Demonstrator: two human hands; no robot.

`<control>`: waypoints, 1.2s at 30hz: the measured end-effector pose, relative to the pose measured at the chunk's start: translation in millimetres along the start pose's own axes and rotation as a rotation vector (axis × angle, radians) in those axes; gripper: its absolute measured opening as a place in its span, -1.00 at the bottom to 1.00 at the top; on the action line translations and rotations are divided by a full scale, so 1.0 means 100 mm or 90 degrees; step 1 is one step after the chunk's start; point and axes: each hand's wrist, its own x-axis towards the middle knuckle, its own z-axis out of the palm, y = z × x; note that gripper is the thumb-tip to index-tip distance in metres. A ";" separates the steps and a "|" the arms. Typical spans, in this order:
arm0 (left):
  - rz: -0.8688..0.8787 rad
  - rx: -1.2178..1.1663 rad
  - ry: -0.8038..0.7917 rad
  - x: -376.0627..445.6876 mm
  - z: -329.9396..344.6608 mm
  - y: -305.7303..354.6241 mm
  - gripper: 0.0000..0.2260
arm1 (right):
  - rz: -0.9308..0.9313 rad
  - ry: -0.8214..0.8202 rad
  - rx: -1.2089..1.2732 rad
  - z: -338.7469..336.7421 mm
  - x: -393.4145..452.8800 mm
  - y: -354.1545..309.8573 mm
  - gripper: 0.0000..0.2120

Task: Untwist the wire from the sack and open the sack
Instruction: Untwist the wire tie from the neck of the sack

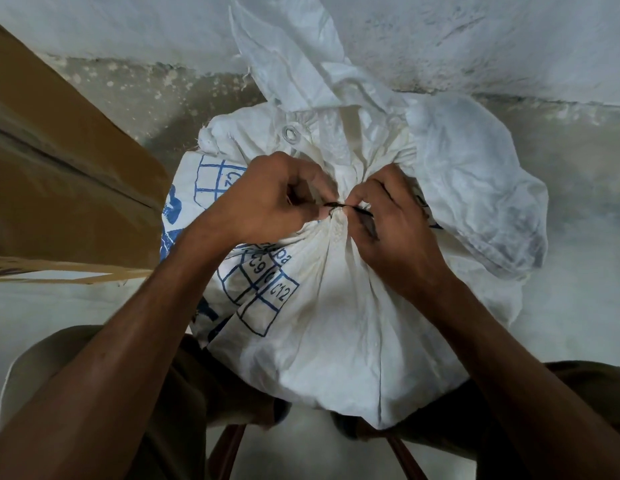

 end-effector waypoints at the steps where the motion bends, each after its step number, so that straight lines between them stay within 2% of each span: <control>1: -0.007 0.002 0.003 0.01 0.00 -0.02 -0.88 | -0.003 0.001 0.003 0.00 0.00 0.00 -0.97; 10: -0.047 0.006 0.072 0.07 0.09 -0.03 -0.88 | -0.007 -0.002 0.005 0.00 0.02 0.00 -0.96; 14: -0.083 -0.039 0.102 0.10 0.11 -0.01 -0.85 | -0.011 -0.001 0.007 -0.01 0.03 0.01 -0.97; 17: -0.081 -0.030 0.083 0.10 0.10 -0.04 -0.86 | -0.019 -0.012 -0.003 0.00 0.02 0.03 -0.95; 21: -0.077 0.059 0.036 0.12 0.13 -0.04 -0.88 | -0.034 -0.023 -0.060 0.05 0.01 0.04 -0.90; 27: -0.024 0.130 0.043 0.13 0.14 0.00 -0.84 | -0.062 -0.017 -0.124 0.11 0.03 0.05 -0.87; 32: -0.080 0.003 -0.022 0.10 0.09 -0.02 -0.90 | -0.022 -0.012 -0.033 0.09 0.03 0.01 -0.95; 36: -0.089 -0.112 -0.069 -0.01 0.06 -0.06 -0.73 | -0.006 -0.010 0.002 0.08 0.02 0.02 -0.97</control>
